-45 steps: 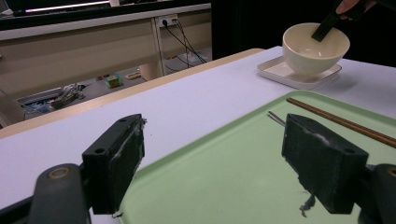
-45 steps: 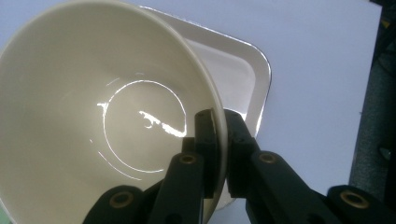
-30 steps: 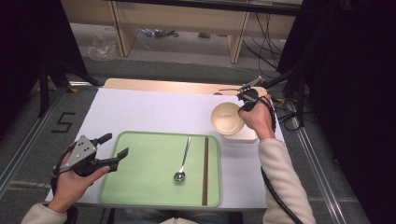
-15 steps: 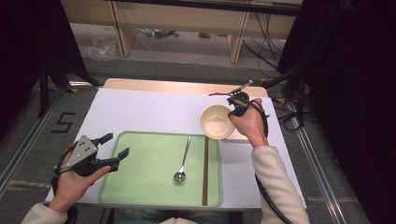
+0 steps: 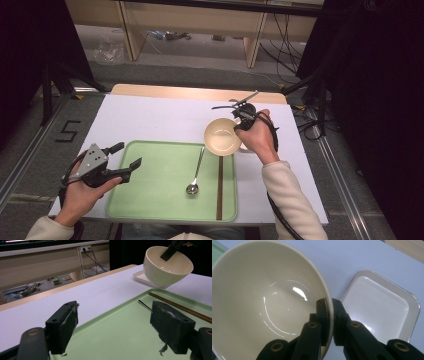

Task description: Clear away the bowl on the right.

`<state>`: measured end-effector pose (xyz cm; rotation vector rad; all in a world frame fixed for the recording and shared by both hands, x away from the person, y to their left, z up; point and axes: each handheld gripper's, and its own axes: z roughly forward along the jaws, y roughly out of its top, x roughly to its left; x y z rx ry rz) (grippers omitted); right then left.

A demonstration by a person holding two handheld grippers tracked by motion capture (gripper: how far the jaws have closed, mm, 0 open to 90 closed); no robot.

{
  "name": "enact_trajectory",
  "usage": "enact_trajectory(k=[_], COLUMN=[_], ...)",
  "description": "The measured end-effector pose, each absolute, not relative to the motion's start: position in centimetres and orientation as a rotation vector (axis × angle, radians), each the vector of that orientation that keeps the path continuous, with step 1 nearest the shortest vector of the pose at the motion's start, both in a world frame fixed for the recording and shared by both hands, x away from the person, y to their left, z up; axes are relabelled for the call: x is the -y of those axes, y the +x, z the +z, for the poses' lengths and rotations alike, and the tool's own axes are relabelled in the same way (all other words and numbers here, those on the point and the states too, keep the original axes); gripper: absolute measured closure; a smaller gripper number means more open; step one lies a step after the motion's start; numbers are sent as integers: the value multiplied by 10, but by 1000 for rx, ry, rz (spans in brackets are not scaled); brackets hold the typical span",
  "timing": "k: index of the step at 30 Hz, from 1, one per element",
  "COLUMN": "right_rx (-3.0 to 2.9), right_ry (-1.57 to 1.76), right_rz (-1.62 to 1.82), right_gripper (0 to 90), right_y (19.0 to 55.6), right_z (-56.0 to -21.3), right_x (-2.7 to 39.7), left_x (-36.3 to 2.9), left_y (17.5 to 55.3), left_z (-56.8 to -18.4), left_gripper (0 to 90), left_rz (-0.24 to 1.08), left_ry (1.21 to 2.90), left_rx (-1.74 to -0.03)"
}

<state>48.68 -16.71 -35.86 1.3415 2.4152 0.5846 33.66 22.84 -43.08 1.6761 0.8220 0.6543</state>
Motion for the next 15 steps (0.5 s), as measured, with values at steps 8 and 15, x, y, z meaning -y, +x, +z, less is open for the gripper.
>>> enact_trajectory(k=[8,15], right_rx=[-2447,-2487], right_ry=[1304,1247], right_rz=[613,628], right_gripper=[867,867], right_y=[478,472], right_z=[-357,-360], right_x=[148,133], left_x=[-220,-202], left_y=[342,349], left_z=[-427,-418], left_gripper=[238,252], left_rz=[624,602], left_ry=[1703,1721], left_rx=[-879,-839])
